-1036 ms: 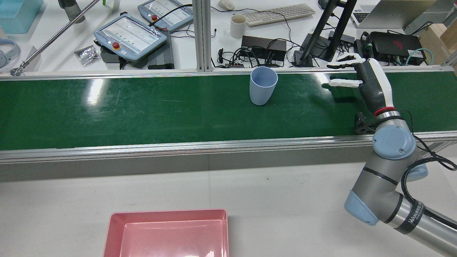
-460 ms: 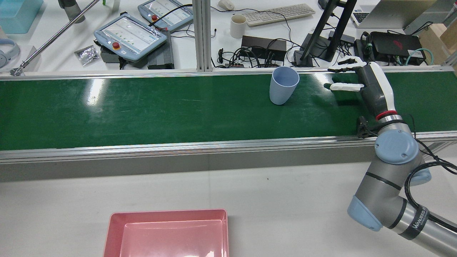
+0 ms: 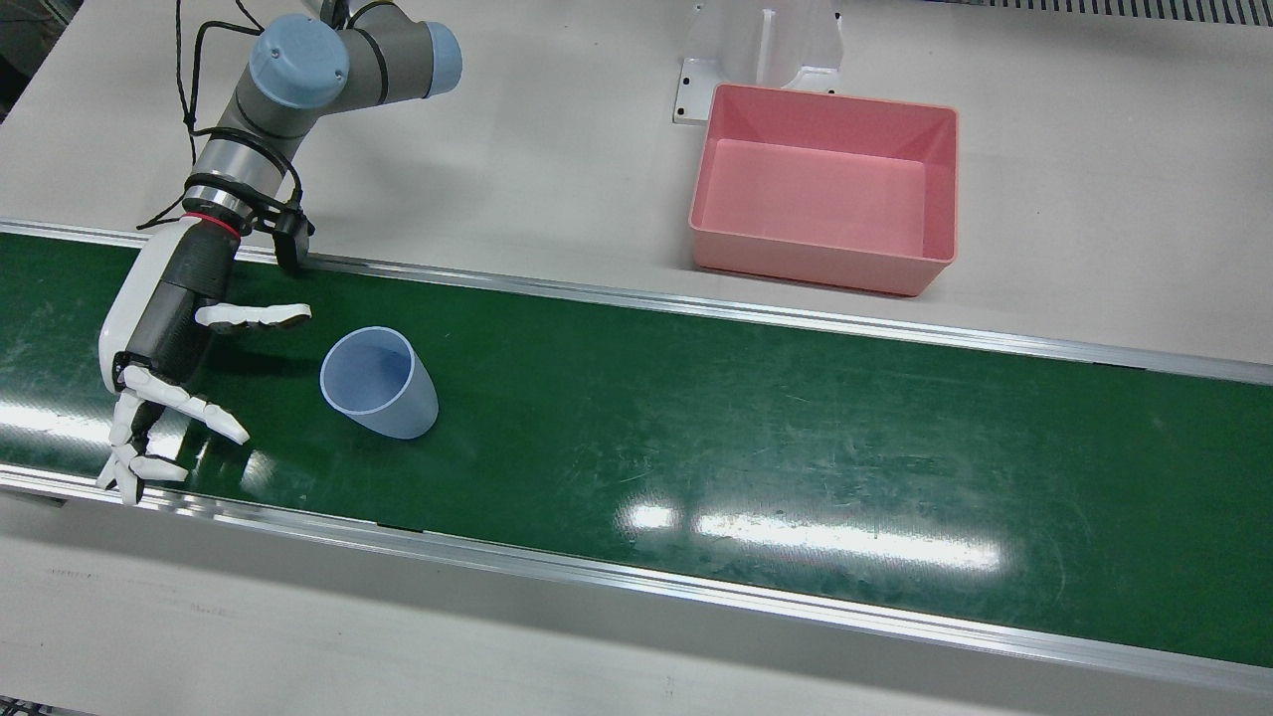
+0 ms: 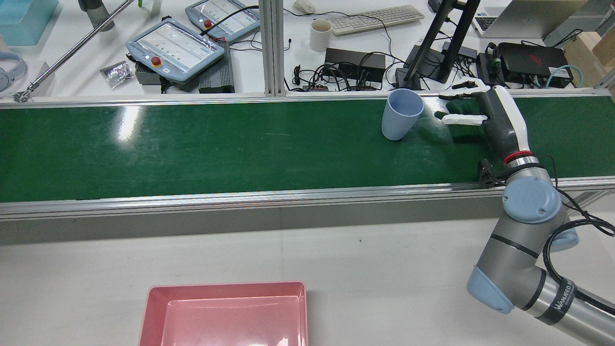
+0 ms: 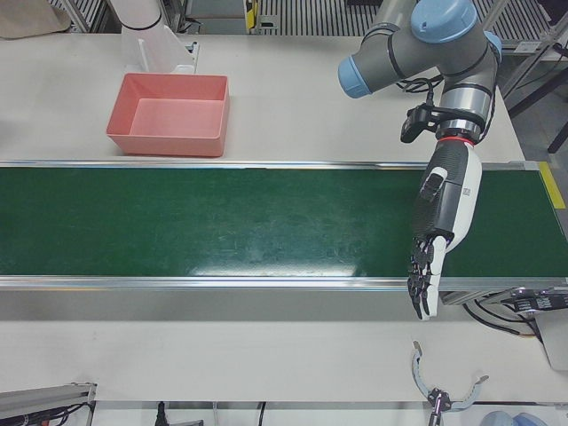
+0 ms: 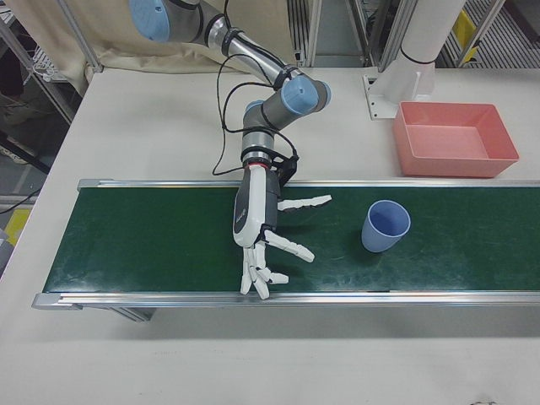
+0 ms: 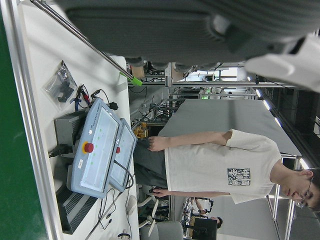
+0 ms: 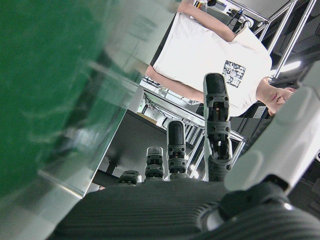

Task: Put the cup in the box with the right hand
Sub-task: 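Close the right hand around the pale blue cup on the belt, then lift the cup off the belt and carry it toward the pink tray, then lower the cup into the pink tray and open the right hand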

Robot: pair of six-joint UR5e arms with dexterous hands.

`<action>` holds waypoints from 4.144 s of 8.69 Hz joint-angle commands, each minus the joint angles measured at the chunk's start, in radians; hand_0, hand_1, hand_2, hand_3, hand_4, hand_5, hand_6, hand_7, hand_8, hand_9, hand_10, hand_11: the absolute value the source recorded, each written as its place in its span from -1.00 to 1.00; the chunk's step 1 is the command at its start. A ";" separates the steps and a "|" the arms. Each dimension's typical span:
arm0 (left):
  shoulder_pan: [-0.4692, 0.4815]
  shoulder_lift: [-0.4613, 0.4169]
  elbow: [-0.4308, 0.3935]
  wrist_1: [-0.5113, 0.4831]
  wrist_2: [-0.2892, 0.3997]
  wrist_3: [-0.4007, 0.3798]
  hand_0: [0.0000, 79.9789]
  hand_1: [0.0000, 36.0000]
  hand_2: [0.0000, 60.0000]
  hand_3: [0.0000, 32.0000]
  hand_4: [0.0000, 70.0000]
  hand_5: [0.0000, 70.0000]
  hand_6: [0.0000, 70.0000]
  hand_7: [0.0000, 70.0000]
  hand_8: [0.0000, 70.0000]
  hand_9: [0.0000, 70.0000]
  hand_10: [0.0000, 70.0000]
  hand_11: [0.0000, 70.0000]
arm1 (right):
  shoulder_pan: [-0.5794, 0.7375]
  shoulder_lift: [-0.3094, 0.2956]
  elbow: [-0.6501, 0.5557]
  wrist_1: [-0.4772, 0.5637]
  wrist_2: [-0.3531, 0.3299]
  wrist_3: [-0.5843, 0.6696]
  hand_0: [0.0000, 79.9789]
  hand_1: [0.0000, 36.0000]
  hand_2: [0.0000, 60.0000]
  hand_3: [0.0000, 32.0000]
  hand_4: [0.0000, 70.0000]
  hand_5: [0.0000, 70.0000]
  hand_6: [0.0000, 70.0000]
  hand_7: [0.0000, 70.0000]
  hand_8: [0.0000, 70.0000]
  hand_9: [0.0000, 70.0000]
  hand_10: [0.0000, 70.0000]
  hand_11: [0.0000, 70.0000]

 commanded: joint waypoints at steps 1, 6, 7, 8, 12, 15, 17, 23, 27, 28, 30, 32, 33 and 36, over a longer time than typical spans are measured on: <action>0.000 0.000 0.000 0.000 0.000 0.000 -1.00 -1.00 -1.00 -1.00 -1.00 -1.00 -1.00 -1.00 -1.00 -1.00 -1.00 -1.00 | -0.002 0.002 0.000 0.000 0.000 -0.008 0.04 -1.00 -1.00 -1.00 0.68 -1.00 -0.72 0.34 -0.85 -0.52 -0.96 -0.96; 0.000 0.000 0.000 0.000 0.000 0.000 -1.00 -1.00 -1.00 -1.00 -1.00 -1.00 -1.00 -1.00 -1.00 -1.00 -1.00 -1.00 | -0.002 0.002 0.000 0.000 0.000 -0.010 0.05 -1.00 -1.00 -1.00 0.71 -1.00 -0.72 0.34 -0.84 -0.52 -0.95 -0.95; 0.001 0.000 0.000 0.000 0.000 0.000 -1.00 -1.00 -1.00 -1.00 -1.00 -1.00 -1.00 -1.00 -1.00 -1.00 -1.00 -1.00 | -0.002 0.002 0.000 0.000 0.000 -0.010 0.05 -1.00 -1.00 -1.00 0.73 -1.00 -0.72 0.35 -0.84 -0.52 -0.96 -0.95; 0.000 0.000 0.000 0.000 0.000 0.000 -1.00 -1.00 -1.00 -1.00 -1.00 -1.00 -1.00 -1.00 -1.00 -1.00 -1.00 -1.00 | 0.000 0.001 0.000 0.000 0.000 -0.010 0.05 -1.00 -1.00 -1.00 0.72 -1.00 -0.72 0.35 -0.85 -0.52 -0.96 -0.95; 0.001 0.000 0.000 0.000 0.000 0.000 -1.00 -1.00 -1.00 -1.00 -1.00 -1.00 -1.00 -1.00 -1.00 -1.00 -1.00 -1.00 | 0.027 -0.012 0.001 -0.004 0.005 -0.010 0.08 -0.76 -0.36 -1.00 1.00 -1.00 -0.67 0.56 -0.85 -0.49 -0.88 -0.87; 0.001 0.000 0.000 0.000 0.000 0.000 -1.00 -1.00 -1.00 -1.00 -1.00 -1.00 -1.00 -1.00 -1.00 -1.00 -1.00 -1.00 | 0.044 -0.050 0.075 -0.007 0.006 -0.060 0.16 -0.29 0.16 -1.00 1.00 -1.00 -0.63 0.82 -0.86 -0.48 -0.88 -0.86; 0.001 0.000 0.000 0.000 0.000 0.000 -1.00 -1.00 -1.00 -1.00 -1.00 -1.00 -1.00 -1.00 -1.00 -1.00 -1.00 -1.00 | 0.064 -0.056 0.101 -0.007 0.006 -0.076 0.25 0.19 0.66 -1.00 1.00 -0.99 -0.61 0.77 -0.83 -0.45 -0.85 -0.79; 0.000 0.000 0.000 0.000 0.000 0.000 -1.00 -1.00 -1.00 -1.00 -1.00 -1.00 -1.00 -1.00 -1.00 -1.00 -1.00 -1.00 | -0.099 -0.055 0.599 -0.006 -0.142 -0.340 0.17 -0.07 0.74 -1.00 1.00 -0.95 -0.34 1.00 -0.30 0.37 -0.55 -0.39; 0.000 0.000 0.000 0.000 0.000 0.000 -1.00 -1.00 -1.00 -1.00 -1.00 -1.00 -1.00 -1.00 -1.00 -1.00 -1.00 -1.00 | -0.473 0.065 0.620 0.029 -0.132 -0.655 0.09 -0.45 0.54 -1.00 1.00 -0.87 0.01 1.00 0.30 1.00 0.15 0.57; 0.001 0.000 0.000 0.000 0.000 0.000 -1.00 -1.00 -1.00 -1.00 -1.00 -1.00 -1.00 -1.00 -1.00 -1.00 -1.00 -1.00 | -0.533 0.065 0.569 0.124 -0.127 -0.738 0.08 -0.48 0.52 -1.00 1.00 -0.87 0.01 1.00 0.31 1.00 0.17 0.60; 0.001 0.000 0.000 0.000 0.000 0.000 -1.00 -1.00 -1.00 -1.00 -1.00 -1.00 -1.00 -1.00 -1.00 -1.00 -1.00 -1.00 | -0.594 0.076 0.384 0.277 -0.126 -0.759 0.07 -0.51 0.46 -1.00 1.00 -0.87 -0.02 1.00 0.27 1.00 0.16 0.58; 0.001 0.000 0.000 0.000 0.000 0.000 -1.00 -1.00 -1.00 -1.00 -1.00 -1.00 -1.00 -1.00 -1.00 -1.00 -1.00 -1.00 | -0.598 0.076 0.342 0.296 -0.127 -0.757 0.12 -0.58 0.19 -1.00 1.00 -0.89 -0.04 1.00 0.21 0.94 0.08 0.47; 0.001 0.000 0.000 0.000 0.000 0.000 -1.00 -1.00 -1.00 -1.00 -1.00 -1.00 -1.00 -1.00 -1.00 -1.00 -1.00 -1.00 | -0.598 0.077 0.342 0.295 -0.127 -0.756 0.11 -0.83 -0.32 -1.00 1.00 -0.94 -0.10 1.00 0.07 0.78 -0.08 0.26; 0.001 0.000 0.000 0.000 0.000 0.000 -1.00 -1.00 -1.00 -1.00 -1.00 -1.00 -1.00 -1.00 -1.00 -1.00 -1.00 -1.00 | -0.611 0.110 0.334 0.289 -0.130 -0.756 -0.38 -1.00 -1.00 -1.00 0.74 -1.00 -0.76 0.22 -0.93 -0.65 -0.94 -0.95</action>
